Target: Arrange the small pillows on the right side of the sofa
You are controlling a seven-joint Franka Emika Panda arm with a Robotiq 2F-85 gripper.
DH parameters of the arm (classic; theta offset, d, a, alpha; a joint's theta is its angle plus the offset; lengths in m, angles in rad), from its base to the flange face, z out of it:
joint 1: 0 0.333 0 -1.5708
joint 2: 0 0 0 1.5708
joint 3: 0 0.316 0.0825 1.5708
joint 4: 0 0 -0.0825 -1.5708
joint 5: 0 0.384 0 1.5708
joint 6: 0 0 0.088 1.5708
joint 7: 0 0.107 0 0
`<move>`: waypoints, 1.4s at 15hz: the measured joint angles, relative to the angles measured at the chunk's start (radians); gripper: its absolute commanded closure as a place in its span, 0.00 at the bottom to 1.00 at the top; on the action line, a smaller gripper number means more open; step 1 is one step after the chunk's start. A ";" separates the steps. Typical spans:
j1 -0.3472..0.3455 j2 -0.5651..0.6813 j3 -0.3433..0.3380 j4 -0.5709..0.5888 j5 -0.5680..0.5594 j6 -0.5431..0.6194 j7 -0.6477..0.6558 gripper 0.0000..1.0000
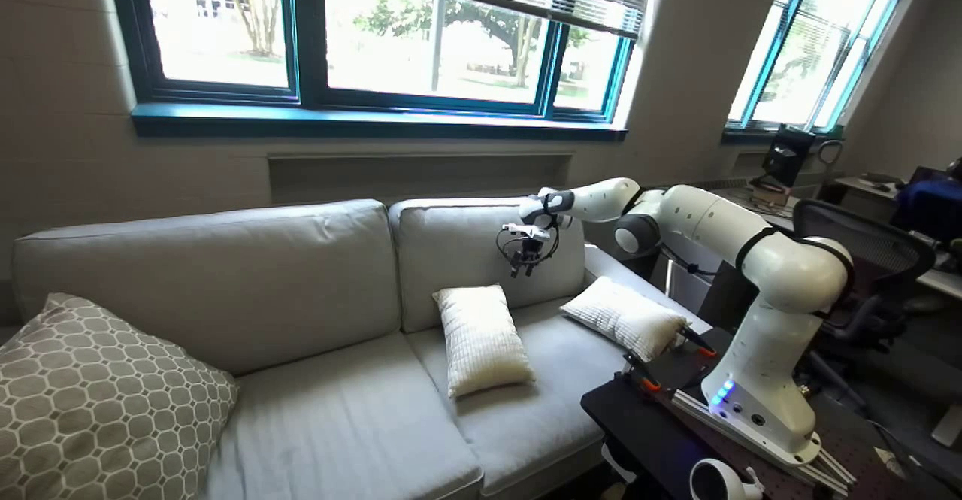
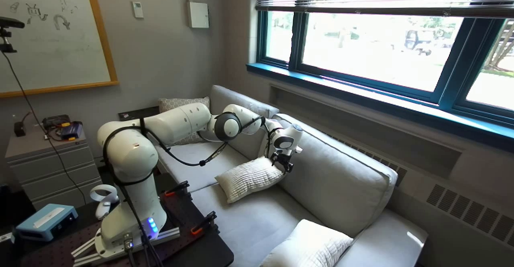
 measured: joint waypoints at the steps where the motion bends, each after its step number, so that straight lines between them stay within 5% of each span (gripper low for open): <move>1: 0.018 0.002 -0.022 -0.013 0.086 0.011 0.000 0.00; 5: 0.088 0.030 -0.120 -0.062 0.309 0.034 -0.001 0.00; 21: 0.100 0.035 -0.117 -0.145 0.299 0.054 -0.005 0.00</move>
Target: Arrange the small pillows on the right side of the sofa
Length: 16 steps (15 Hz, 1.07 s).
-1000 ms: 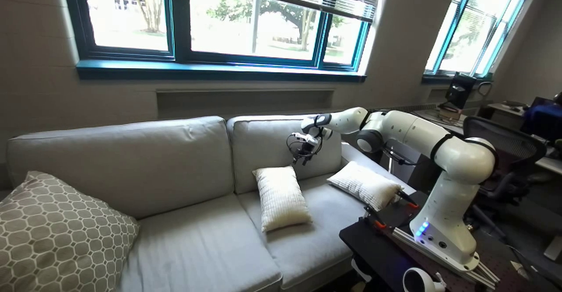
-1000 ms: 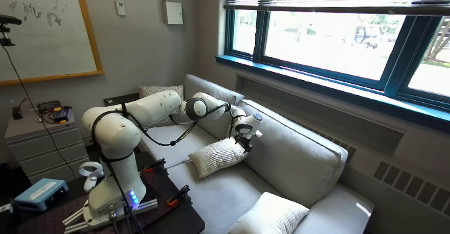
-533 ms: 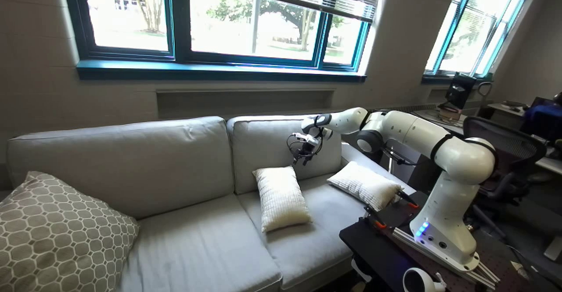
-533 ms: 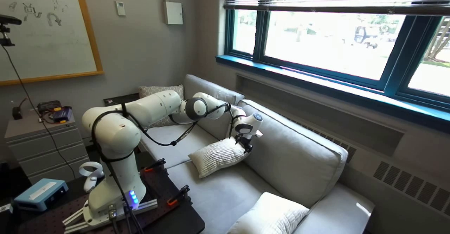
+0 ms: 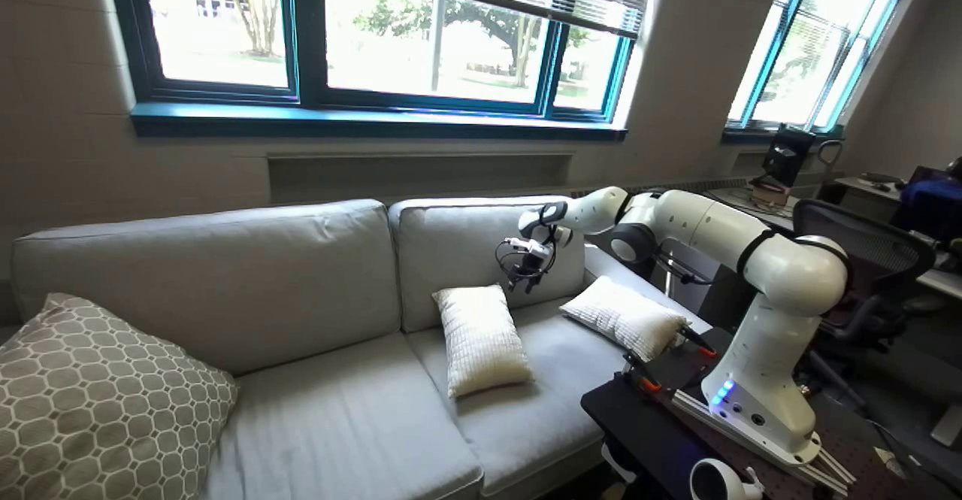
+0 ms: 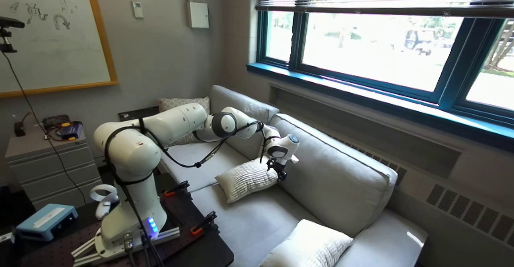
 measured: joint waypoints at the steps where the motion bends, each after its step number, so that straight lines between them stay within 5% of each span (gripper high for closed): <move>1: 0.000 0.003 0.009 -0.026 -0.001 0.021 -0.006 0.00; 8: -0.021 0.020 0.133 -0.227 0.027 0.257 -0.142 0.00; 16: -0.050 -0.003 0.305 -0.288 0.327 0.561 -0.389 0.00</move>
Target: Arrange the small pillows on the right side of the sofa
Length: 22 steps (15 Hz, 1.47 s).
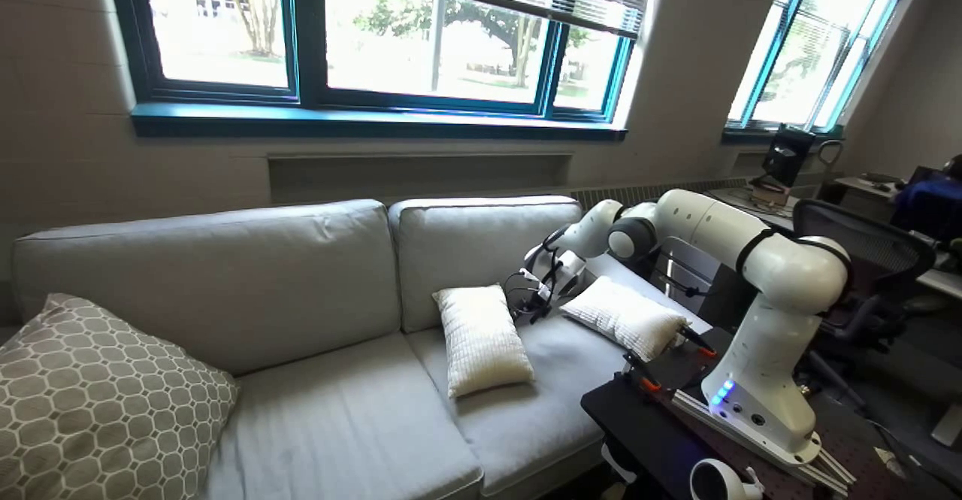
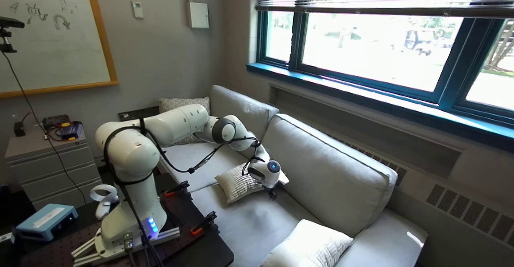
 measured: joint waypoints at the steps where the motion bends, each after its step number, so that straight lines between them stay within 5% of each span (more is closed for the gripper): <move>1: -0.007 -0.010 0.026 0.000 0.045 0.023 -0.055 0.00; 4: -0.045 -0.037 0.087 0.004 0.137 0.007 -0.213 0.00; 10: -0.241 -0.047 0.213 0.029 0.045 -0.240 -0.347 0.00; 15: -0.326 0.002 0.204 0.115 -0.072 -0.541 -0.311 0.00; 22: -0.330 -0.008 0.207 0.140 -0.135 -0.612 -0.082 0.00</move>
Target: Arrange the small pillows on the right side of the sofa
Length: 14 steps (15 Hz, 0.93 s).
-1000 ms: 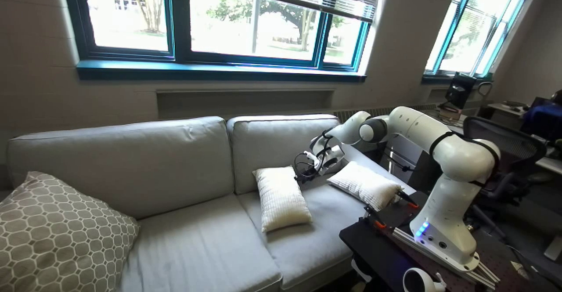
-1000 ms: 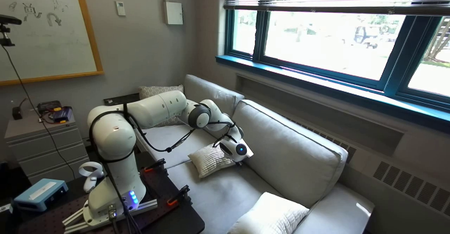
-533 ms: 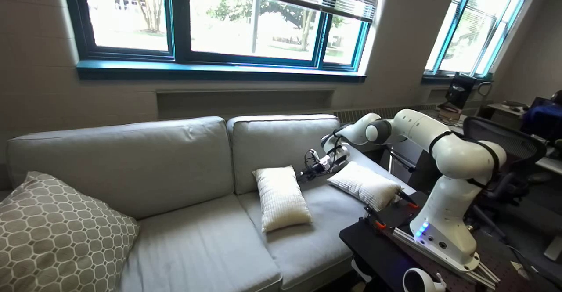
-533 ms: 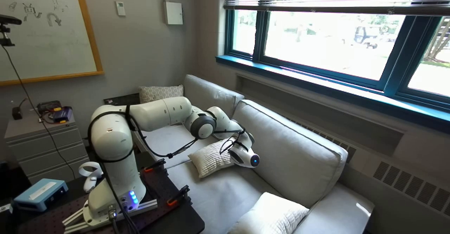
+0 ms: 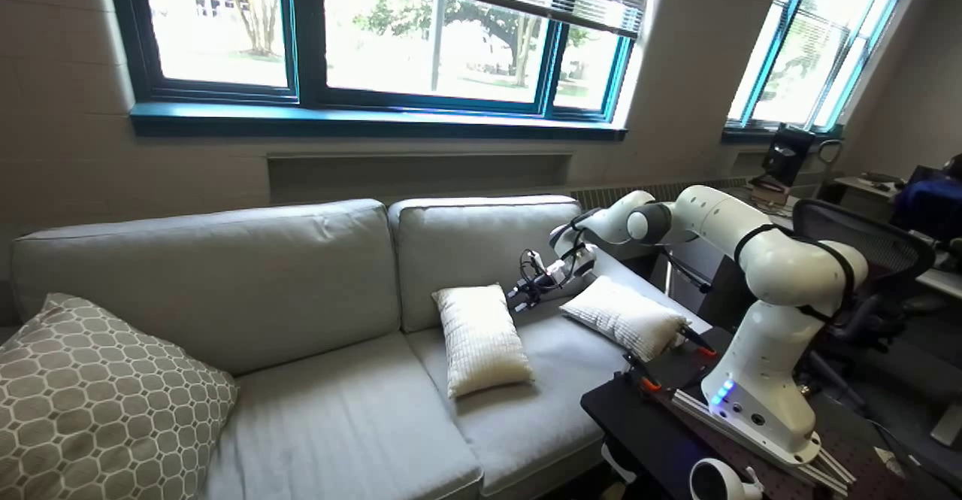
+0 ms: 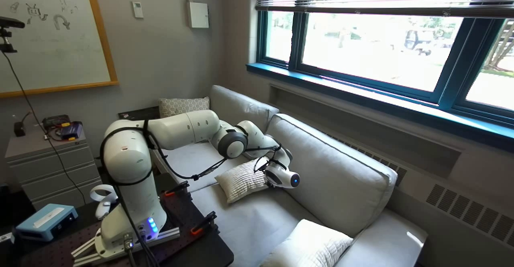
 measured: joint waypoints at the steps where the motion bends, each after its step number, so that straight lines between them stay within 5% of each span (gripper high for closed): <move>1: 0.006 0.000 0.000 0.003 0.001 0.028 0.056 0.00; 8: 0.108 0.000 -0.010 0.011 -0.040 0.312 0.474 0.00; 14: 0.336 0.014 -0.278 -0.181 0.236 0.292 0.479 0.00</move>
